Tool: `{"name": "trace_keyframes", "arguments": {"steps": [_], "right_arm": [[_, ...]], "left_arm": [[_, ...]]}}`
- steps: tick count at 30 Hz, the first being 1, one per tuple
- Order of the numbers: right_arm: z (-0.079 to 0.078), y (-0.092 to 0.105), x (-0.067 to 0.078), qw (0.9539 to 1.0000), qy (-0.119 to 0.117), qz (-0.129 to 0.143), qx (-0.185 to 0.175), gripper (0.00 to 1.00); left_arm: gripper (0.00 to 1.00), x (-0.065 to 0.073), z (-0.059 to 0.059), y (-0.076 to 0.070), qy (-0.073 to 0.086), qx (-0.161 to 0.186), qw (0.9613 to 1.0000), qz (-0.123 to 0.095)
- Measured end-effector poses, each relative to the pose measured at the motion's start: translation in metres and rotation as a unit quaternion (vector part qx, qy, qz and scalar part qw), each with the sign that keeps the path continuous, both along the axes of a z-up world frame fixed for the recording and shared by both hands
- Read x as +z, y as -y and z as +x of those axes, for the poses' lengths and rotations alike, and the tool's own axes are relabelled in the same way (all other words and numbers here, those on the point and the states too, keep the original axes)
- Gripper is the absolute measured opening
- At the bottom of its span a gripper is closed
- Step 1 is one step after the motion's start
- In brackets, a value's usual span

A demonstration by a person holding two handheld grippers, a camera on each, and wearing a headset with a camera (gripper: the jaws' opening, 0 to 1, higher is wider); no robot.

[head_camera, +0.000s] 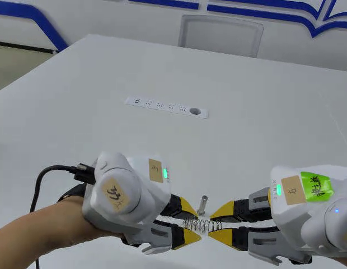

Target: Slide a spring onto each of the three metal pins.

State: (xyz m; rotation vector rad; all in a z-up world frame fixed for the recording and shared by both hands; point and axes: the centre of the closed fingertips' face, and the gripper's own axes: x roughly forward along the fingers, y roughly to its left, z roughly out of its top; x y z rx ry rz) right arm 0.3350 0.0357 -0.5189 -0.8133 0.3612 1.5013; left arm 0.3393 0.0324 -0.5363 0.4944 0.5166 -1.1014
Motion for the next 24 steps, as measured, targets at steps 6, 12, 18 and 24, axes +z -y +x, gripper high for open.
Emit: {"name": "trace_keyframes", "arguments": {"steps": [6, 12, 18, 24], "right_arm": [[-0.002, -0.004, -0.002, 0.9999, 0.005, -0.008, 0.007, 0.11], [-0.007, -0.007, 0.000, 0.9997, 0.008, -0.012, 0.020, 0.11], [-0.007, -0.006, -0.003, 0.9995, -0.004, -0.019, 0.024, 0.12], [-0.005, -0.006, -0.004, 0.9994, -0.032, -0.011, 0.012, 0.13]], "left_arm": [[0.11, -0.004, -0.002, -0.005, -0.027, 0.017, 0.9995, 0.006], [0.10, -0.006, -0.008, -0.009, -0.031, 0.010, 0.9995, 0.007], [0.10, -0.004, -0.011, -0.008, -0.025, -0.002, 0.9997, -0.001], [0.10, -0.003, -0.011, -0.009, -0.021, -0.012, 0.9997, -0.001]]}}
